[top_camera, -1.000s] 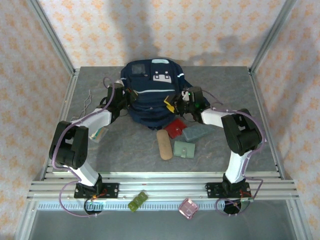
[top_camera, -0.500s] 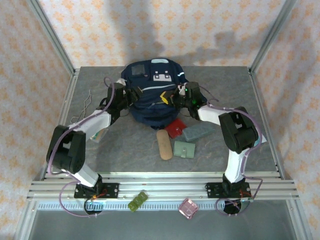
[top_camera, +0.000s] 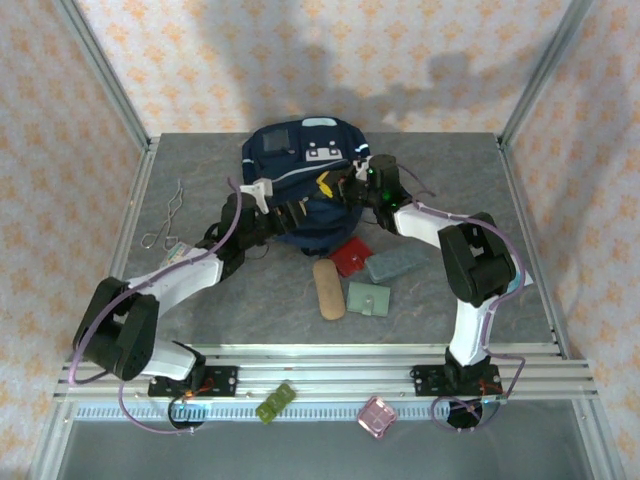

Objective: Pack the student bag

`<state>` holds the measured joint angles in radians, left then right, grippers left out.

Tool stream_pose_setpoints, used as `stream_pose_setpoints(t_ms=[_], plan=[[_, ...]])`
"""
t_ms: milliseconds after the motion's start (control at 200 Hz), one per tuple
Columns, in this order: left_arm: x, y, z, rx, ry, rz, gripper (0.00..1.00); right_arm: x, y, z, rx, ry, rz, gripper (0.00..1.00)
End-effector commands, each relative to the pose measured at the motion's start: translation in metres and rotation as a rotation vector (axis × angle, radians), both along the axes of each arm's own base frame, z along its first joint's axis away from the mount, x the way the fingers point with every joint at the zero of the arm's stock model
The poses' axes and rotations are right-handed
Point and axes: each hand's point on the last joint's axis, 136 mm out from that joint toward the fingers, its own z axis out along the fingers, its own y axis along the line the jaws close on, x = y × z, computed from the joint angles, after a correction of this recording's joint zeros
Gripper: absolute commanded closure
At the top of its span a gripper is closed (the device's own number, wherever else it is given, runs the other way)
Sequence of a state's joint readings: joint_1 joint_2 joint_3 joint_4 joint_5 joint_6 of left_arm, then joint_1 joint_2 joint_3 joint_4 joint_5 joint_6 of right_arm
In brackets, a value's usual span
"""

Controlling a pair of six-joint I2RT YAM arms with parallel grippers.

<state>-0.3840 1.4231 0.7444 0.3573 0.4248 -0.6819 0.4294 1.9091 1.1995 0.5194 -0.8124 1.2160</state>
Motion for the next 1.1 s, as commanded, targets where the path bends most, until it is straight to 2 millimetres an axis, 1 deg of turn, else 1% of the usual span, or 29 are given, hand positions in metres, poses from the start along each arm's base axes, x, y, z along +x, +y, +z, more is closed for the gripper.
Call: stream_pose_setpoints(t_ms=[0,95,245,295,375,445,521,601,666,716,746,801,831,926,976,996,1056,1096], plan=[[0.013,-0.001,0.005,0.029,-0.066,0.005,0.40,0.004,0.012,0.048,0.064,-0.131,0.037,1.00],[0.023,-0.006,0.007,0.037,-0.079,-0.002,0.40,0.003,0.014,0.048,0.056,-0.131,0.040,1.00],[0.031,-0.014,0.000,0.063,-0.069,-0.030,0.40,0.001,0.017,0.047,0.052,-0.133,0.053,1.00],[0.034,-0.014,0.002,0.067,-0.074,-0.020,0.41,-0.001,0.020,0.046,0.048,-0.131,0.063,1.00],[0.036,-0.012,0.011,0.088,-0.119,-0.012,0.42,-0.004,0.025,0.042,0.038,-0.128,0.076,1.00],[0.040,-0.010,0.015,0.111,-0.133,0.001,0.44,-0.004,0.025,0.040,0.036,-0.126,0.080,1.00],[0.046,-0.011,0.010,0.155,-0.112,-0.006,0.44,-0.005,0.025,0.038,0.037,-0.122,0.083,1.00],[0.051,-0.009,0.000,0.198,-0.082,-0.001,0.41,-0.005,0.026,0.039,0.037,-0.124,0.086,1.00],[0.052,-0.008,-0.009,0.230,-0.067,-0.003,0.42,-0.005,0.026,0.040,0.038,-0.126,0.086,1.00],[0.053,-0.010,-0.015,0.248,-0.060,-0.018,0.45,-0.005,0.026,0.040,0.037,-0.127,0.087,1.00],[0.053,-0.010,-0.019,0.255,-0.051,-0.024,0.48,-0.004,0.026,0.040,0.037,-0.124,0.086,1.00],[0.053,-0.011,-0.026,0.280,-0.043,-0.032,0.59,-0.004,0.027,0.041,0.040,-0.127,0.090,1.00],[0.054,-0.011,-0.029,0.294,-0.041,-0.030,0.64,-0.004,0.027,0.041,0.041,-0.128,0.093,1.00],[0.058,-0.007,-0.032,0.344,-0.046,0.005,0.65,-0.005,0.027,0.044,0.042,-0.130,0.094,1.00],[0.060,-0.003,-0.031,0.375,-0.055,0.047,0.77,-0.005,0.027,0.045,0.043,-0.131,0.094,1.00],[0.061,-0.001,-0.029,0.386,-0.063,0.064,0.79,-0.006,0.028,0.045,0.043,-0.132,0.093,1.00],[0.063,0.002,-0.027,0.400,-0.079,0.108,0.79,-0.006,0.028,0.047,0.045,-0.136,0.094,1.00],[0.064,0.002,-0.026,0.392,-0.087,0.118,0.74,-0.006,0.028,0.046,0.044,-0.134,0.094,1.00]])
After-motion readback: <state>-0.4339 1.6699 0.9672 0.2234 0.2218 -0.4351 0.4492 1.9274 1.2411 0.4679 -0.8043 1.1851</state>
